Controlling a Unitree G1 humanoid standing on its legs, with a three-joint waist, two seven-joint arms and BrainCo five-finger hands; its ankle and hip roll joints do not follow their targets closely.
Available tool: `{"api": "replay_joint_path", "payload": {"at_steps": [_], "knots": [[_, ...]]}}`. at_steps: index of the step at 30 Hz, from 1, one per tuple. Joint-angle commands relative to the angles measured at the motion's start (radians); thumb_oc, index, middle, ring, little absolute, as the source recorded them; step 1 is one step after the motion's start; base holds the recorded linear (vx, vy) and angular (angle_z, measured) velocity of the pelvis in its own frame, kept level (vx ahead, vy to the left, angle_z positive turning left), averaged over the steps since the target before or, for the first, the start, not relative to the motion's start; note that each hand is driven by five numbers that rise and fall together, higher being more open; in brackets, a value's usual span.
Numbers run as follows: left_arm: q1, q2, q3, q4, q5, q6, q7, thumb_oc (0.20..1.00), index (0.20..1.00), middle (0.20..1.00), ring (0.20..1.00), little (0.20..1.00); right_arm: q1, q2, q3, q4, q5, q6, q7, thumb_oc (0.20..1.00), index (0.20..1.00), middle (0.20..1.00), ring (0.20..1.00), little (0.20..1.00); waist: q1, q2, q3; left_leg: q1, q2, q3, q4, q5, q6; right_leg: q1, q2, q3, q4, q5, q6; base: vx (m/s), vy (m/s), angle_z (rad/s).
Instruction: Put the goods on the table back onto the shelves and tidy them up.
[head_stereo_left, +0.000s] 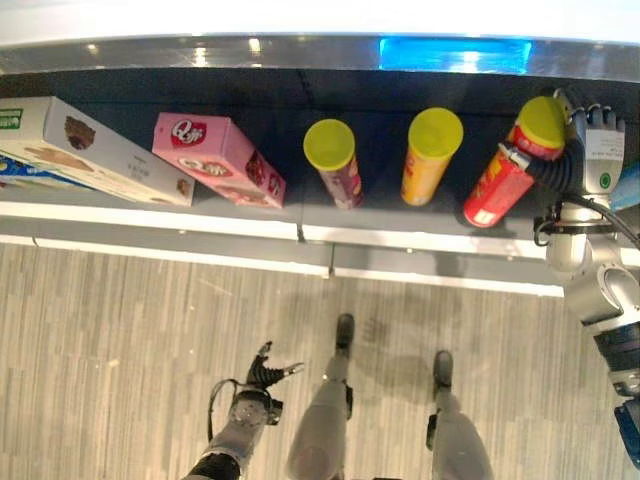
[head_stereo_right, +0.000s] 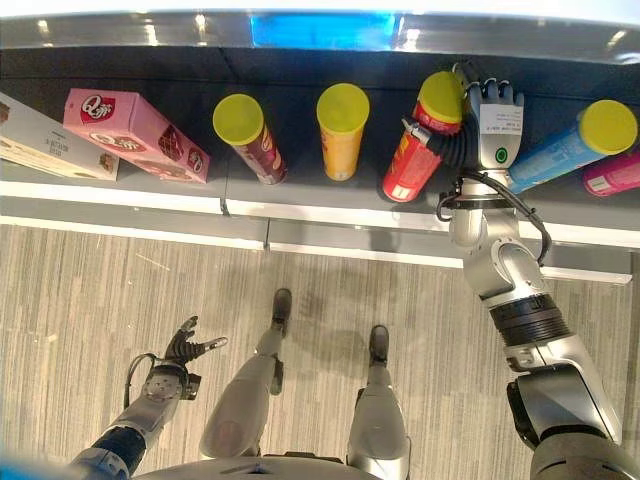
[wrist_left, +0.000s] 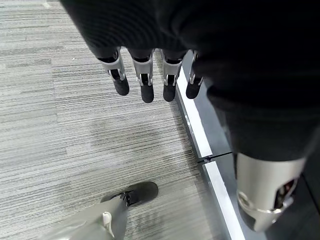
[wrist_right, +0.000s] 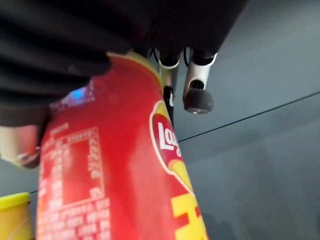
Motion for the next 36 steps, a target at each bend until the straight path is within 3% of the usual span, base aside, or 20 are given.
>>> {"api": "replay_joint_path", "payload": {"at_steps": [1, 14, 26, 36], "knots": [[-0.027, 0.004, -0.022, 0.039, -0.029, -0.022, 0.020, 1.000, 1.000, 1.000, 1.000, 1.000, -0.079, -0.044, -0.083, -0.037, -0.043, -0.003, -0.107, 0.200, 0.200, 0.200, 0.200, 0.200, -0.001, -0.012, -0.039, 0.050, -0.032, 0.026, 0.004, -0.123, -0.005, -0.065, -0.011, 0.057, 0.011, 0.041, -0.002, -0.01, 0.014, 0.03], [-0.056, -0.004, -0.010, 0.061, -0.047, -0.024, 0.026, 1.000, 1.000, 1.000, 1.000, 1.000, -0.032, -0.037, -0.175, -0.108, -0.037, 0.002, -0.166, 0.200, 0.200, 0.200, 0.200, 0.200, -0.015, 0.018, -0.010, -0.015, -0.052, 0.033, 0.004, -0.110, -0.005, -0.131, -0.025, 0.056, 0.011, 0.060, 0.008, -0.02, 0.014, 0.01], [-0.084, -0.009, 0.000, 0.079, -0.057, -0.026, 0.036, 1.000, 1.000, 1.000, 1.000, 1.000, -0.045, -0.027, -0.134, -0.067, -0.032, 0.002, -0.168, 0.200, 0.200, 0.200, 0.200, 0.200, -0.017, 0.026, 0.012, -0.037, -0.049, 0.057, 0.004, -0.103, -0.010, -0.165, -0.032, 0.044, 0.011, 0.076, 0.012, 0.00, 0.000, -0.01], [-0.087, -0.014, 0.012, 0.089, -0.067, -0.023, 0.031, 1.000, 1.000, 1.000, 1.000, 1.000, -0.036, -0.051, -0.174, -0.116, -0.036, 0.012, -0.177, 0.200, 0.200, 0.200, 0.200, 0.200, -0.026, 0.024, 0.009, -0.038, -0.045, 0.069, 0.004, -0.105, -0.011, -0.171, -0.035, 0.039, 0.011, 0.078, 0.012, 0.00, 0.001, -0.02]]}}
